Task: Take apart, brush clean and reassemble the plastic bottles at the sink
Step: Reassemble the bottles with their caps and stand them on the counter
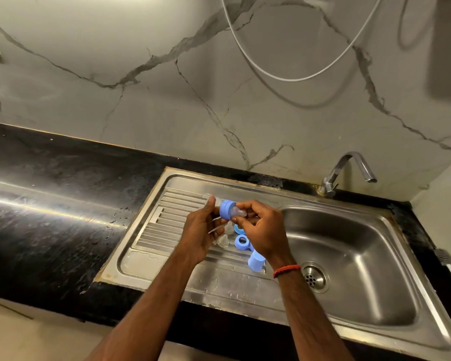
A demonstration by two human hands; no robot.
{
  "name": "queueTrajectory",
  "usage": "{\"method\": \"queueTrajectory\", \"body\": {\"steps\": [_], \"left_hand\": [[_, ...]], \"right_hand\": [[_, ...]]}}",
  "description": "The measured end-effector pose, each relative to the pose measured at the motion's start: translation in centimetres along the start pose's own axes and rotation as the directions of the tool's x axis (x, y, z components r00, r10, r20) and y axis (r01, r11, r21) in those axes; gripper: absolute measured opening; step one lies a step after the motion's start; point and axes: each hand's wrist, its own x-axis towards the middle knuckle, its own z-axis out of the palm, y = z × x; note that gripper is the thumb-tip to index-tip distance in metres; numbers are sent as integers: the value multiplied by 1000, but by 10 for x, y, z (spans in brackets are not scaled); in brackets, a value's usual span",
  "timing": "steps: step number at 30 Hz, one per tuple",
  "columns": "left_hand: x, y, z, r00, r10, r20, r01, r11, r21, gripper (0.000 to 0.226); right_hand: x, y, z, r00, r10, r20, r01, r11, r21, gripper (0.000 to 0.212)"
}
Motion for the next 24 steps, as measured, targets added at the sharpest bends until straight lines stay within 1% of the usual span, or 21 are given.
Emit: {"method": "queueTrajectory", "body": {"steps": [3,7,9,12,16,19,22,24], "left_hand": [[-4,2,0,994,77,73,-81,995,64,32],[-3,1,1,982,167,92,-181,967,181,25],[0,-1,0,971,212,108,-232,941,247,23],[2,-1,1,958,260,124,-286,913,290,22],[7,2,-3,957,254,141,-288,894,343,26],[11,4,-10,958,274,82,-285,886,367,26],[20,4,-25,942,335,5,-299,836,461,21],[27,4,-37,936,348,-48,-284,831,478,20]], "right_hand": [[-1,2,1,1000,-23,-4,23,1000,-13,18],[-1,5,0,999,-38,-8,38,999,-22,25],[0,7,0,999,-35,-5,35,999,-30,30],[0,9,-2,1000,-8,0,8,999,31,29],[-1,14,-3,999,28,33,-30,998,48,23],[-3,14,-1,996,81,23,-82,995,53,18],[-4,15,1,993,121,5,-121,991,56,13],[-4,17,2,988,151,8,-152,987,57,13]]}}
